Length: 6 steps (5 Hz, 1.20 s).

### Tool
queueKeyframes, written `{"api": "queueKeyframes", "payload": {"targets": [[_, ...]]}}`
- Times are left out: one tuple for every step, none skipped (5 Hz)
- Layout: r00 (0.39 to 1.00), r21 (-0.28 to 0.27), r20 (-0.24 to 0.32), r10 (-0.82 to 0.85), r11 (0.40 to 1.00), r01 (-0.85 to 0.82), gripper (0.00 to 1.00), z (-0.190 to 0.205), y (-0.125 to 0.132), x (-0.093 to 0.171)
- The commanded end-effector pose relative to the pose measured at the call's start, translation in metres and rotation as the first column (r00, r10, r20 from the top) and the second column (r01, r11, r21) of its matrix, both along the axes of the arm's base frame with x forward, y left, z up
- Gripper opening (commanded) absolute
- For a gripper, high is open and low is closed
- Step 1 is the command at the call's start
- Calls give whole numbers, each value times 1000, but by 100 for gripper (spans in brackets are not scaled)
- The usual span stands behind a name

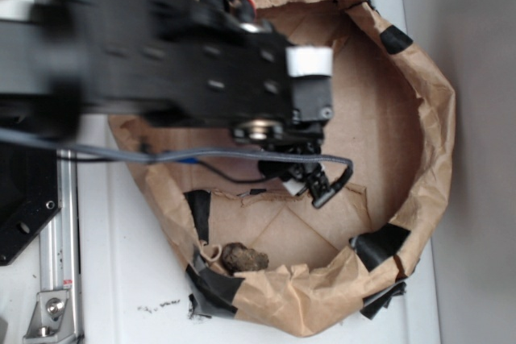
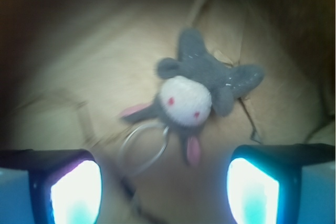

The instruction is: Grab the gray animal.

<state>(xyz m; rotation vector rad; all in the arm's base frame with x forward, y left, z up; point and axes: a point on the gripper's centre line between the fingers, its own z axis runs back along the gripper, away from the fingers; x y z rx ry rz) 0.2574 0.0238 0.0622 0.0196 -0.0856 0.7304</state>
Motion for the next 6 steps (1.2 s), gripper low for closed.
{"api": "queueKeyframes", "payload": {"targets": [[998, 55, 54, 12, 998, -15, 100, -35, 31, 32], [998, 84, 52, -46, 996, 41, 0, -35, 39, 42], [992, 79, 14, -129, 989, 127, 0, -18, 40, 43], [938, -19, 0, -345, 938, 345, 0, 21, 28, 37], [922, -34, 23, -387, 921, 388, 0, 58, 24, 22], [865, -92, -44, -499, 864, 494, 0, 92, 18, 2]]}}
